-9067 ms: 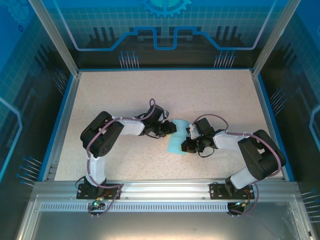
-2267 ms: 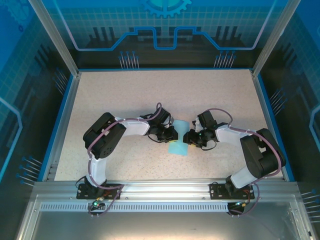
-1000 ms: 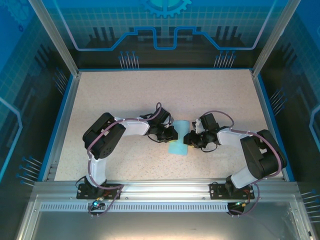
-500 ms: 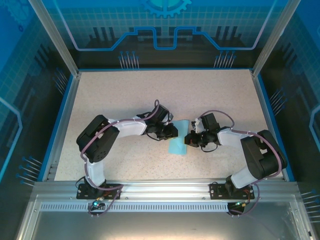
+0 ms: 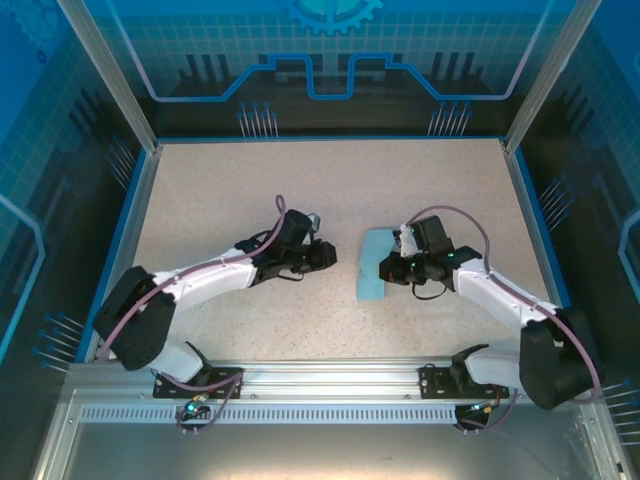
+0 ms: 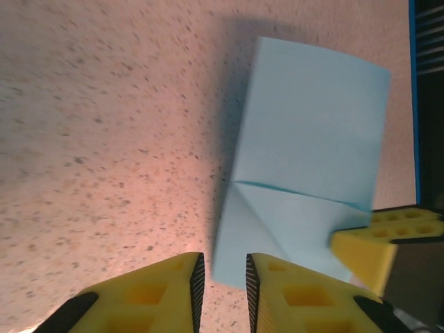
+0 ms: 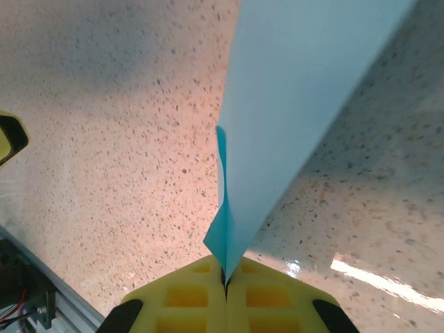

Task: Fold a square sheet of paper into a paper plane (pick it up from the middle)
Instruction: Turn over the paper at the center of the table.

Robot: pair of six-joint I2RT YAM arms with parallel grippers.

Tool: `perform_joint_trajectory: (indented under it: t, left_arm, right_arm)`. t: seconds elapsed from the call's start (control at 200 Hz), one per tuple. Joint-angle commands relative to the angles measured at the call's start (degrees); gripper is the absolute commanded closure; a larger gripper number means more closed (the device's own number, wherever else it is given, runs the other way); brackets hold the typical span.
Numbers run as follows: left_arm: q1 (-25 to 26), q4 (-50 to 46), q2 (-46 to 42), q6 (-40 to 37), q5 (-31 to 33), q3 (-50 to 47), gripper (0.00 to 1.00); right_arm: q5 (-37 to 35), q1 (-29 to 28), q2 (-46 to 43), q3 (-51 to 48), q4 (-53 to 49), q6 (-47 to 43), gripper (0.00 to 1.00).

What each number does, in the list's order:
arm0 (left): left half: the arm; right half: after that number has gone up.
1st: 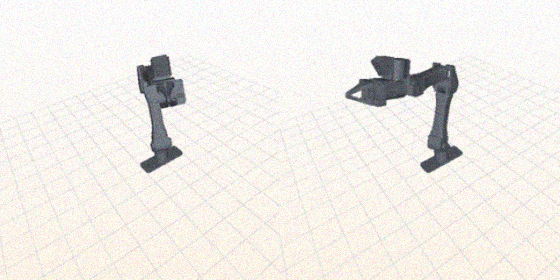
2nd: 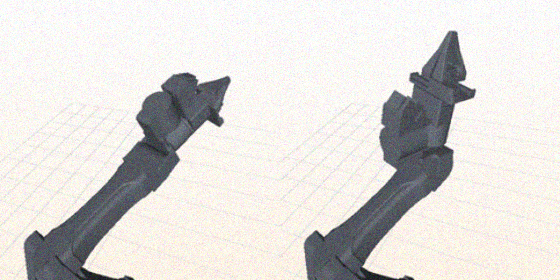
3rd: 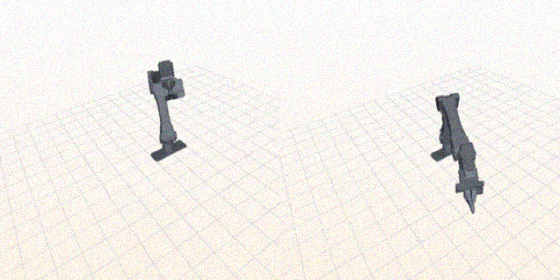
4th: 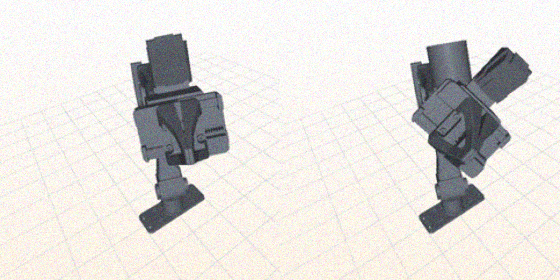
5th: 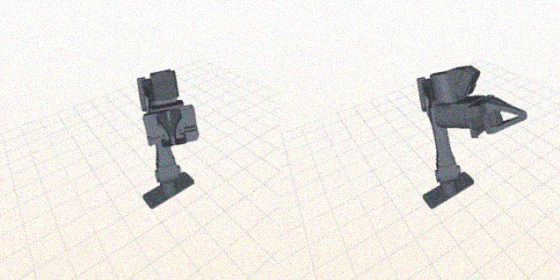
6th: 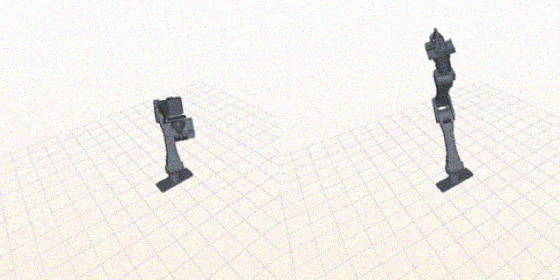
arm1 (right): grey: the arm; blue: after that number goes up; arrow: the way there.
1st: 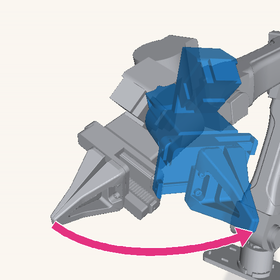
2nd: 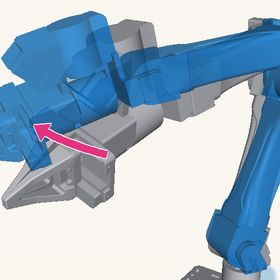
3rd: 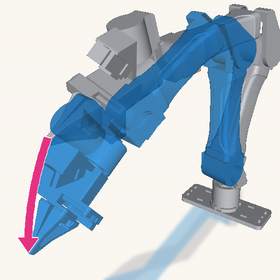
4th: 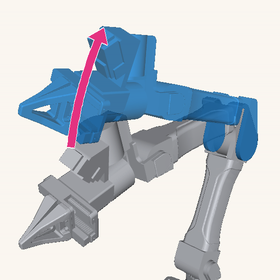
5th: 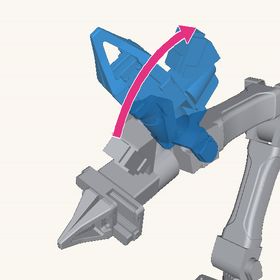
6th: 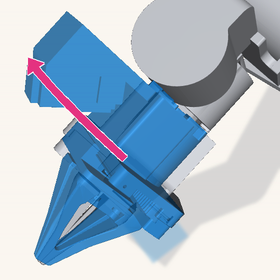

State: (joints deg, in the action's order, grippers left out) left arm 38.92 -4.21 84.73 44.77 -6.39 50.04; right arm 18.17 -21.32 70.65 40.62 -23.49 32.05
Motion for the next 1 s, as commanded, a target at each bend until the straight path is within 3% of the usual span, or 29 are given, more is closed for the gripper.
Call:
perform_joint_trajectory:
  t: [0.0,0.38,0.64,0.695,0.845,0.995]
  left_arm:
    - [0.4,0.1,-4.9,-1.1,7.5,-3.3,0.70]
    - [-0.5,-2.3,-17.6,-1.3,17.4,-10.6,0.53]
    - [-1.5,-5.1,-24.1,-0.1,22.8,-14.4,0.33]
    - [-2.0,-5.5,-25.0,0.1,23.1,-15.2,0.33]
    - [-3.0,-6.8,-27.2,0.4,24.2,-16.9,0.29]
    - [-3.6,-8.8,-31.5,1.1,26.9,-18.7,0.27]
  right_arm:
    - [-9.2,-2.6,-3.2,4.3,-11.5,-2.0,1.00]
    - [-33.9,-14.9,-4.0,19.9,-32.0,-3.2,1.00]
    - [-51.1,-24.9,7.8,31.9,-45.8,-0.2,1.00]
    - [-54.3,-26.6,11.8,34.7,-49.3,1.4,0.99]
    - [-59.6,-29.9,21.4,40.3,-55.3,6.3,0.97]
    - [-55.5,-30.6,27.0,41.6,-52.6,8.2,0.95]
